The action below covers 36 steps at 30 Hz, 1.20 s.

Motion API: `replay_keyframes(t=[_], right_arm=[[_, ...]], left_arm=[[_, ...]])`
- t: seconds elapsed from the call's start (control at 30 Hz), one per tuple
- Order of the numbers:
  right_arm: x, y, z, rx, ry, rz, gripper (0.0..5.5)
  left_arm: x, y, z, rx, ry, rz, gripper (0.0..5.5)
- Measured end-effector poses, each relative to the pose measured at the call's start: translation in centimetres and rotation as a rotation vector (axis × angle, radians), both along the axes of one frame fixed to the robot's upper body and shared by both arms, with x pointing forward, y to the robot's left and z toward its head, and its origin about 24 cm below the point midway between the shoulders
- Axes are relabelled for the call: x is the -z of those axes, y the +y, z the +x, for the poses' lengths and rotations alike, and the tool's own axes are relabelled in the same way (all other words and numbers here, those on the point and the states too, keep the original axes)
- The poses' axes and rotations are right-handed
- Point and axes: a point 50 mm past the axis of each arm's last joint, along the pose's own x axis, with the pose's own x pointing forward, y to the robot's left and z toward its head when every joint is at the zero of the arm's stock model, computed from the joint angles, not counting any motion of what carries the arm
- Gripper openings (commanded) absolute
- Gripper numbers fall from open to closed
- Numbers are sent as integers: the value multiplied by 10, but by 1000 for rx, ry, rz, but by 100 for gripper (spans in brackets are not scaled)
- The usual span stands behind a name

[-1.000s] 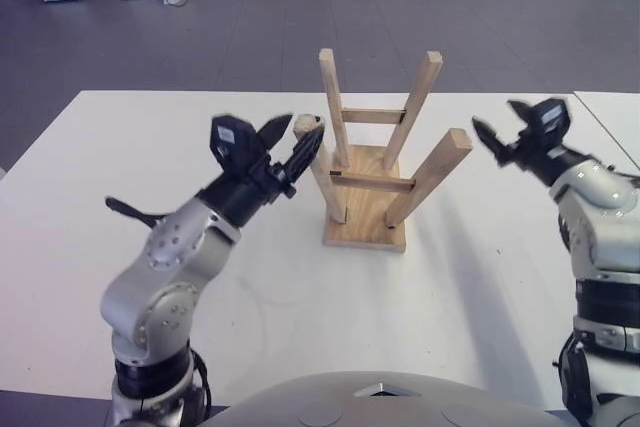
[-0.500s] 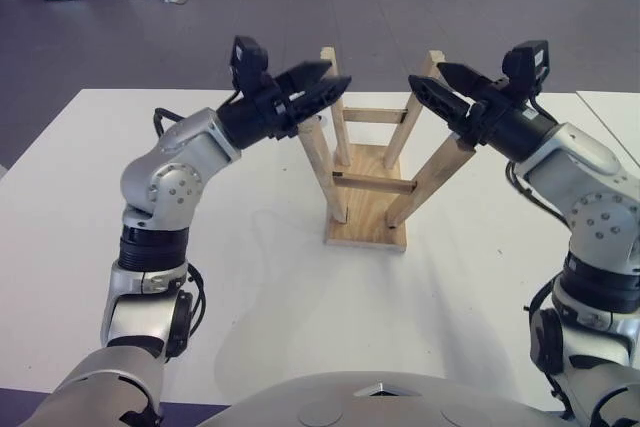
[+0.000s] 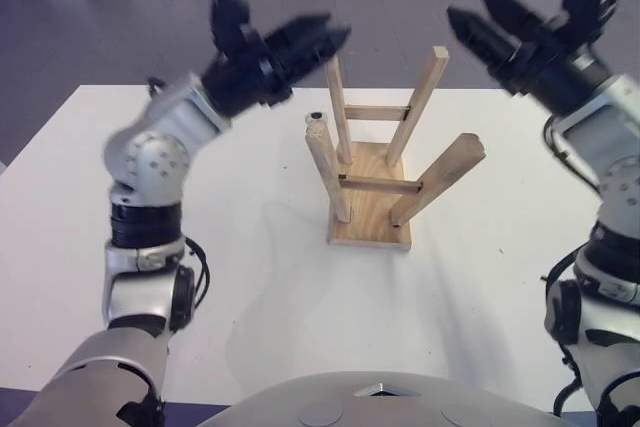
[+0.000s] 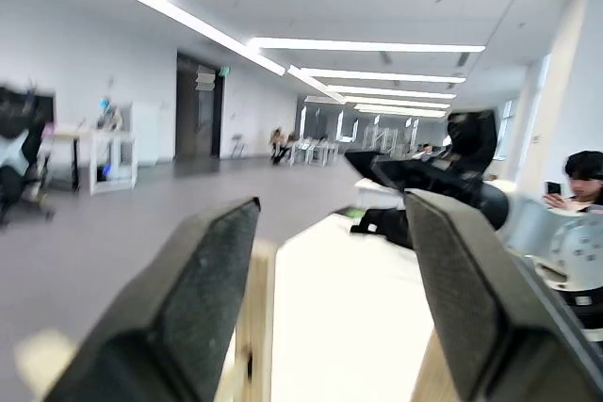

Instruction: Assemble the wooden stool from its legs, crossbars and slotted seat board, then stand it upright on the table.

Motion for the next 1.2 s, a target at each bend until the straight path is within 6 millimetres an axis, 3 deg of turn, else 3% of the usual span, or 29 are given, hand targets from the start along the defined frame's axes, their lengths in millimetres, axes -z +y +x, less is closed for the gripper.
replay_keyframes(t=[0.03,0.07,0.1,0.13,0.23,0.4,0.47,0.57,0.63,0.67,0.73,0.77,0.83,0.97,1.03,1.1,1.2], right_arm=[[4,1,-1,-12,9,-16,337],[21,4,-3,-38,63,-47,337],[49,5,-4,-41,159,-83,337],[61,5,-5,-35,174,-77,337],[73,2,-7,4,158,-117,337],[80,-3,-2,-3,183,-18,337],[74,-15,2,12,184,80,337],[65,-38,11,93,169,44,337],[96,-39,21,93,250,-71,337],[123,-36,24,76,317,-153,337],[185,-23,14,-37,467,-289,337],[204,-13,5,-106,509,-302,337],[204,15,-13,-297,469,-293,337],[200,51,-49,-504,411,-319,337],[203,41,-60,-471,449,-331,337],[215,-4,-75,-339,574,-399,337],[232,-49,-52,-92,633,-430,337]], left_arm=[[3,0,0,9,9,11,283],[17,-3,0,14,42,55,283],[44,-10,2,17,109,131,283],[73,-16,1,19,175,214,283],[87,-19,2,3,108,276,283],[84,-15,2,-4,87,247,283],[78,-7,2,-8,140,179,283],[42,35,3,-138,120,-8,283],[33,59,1,-233,101,-44,283],[37,67,0,-279,116,-34,283],[73,80,-7,-391,217,61,283],[93,84,-13,-434,271,120,283],[136,97,-32,-529,371,275,283],[187,137,-70,-711,518,489,283],[200,139,-86,-680,535,617,283],[211,132,-105,-578,570,700,283],[214,122,-113,-486,536,822,283]])
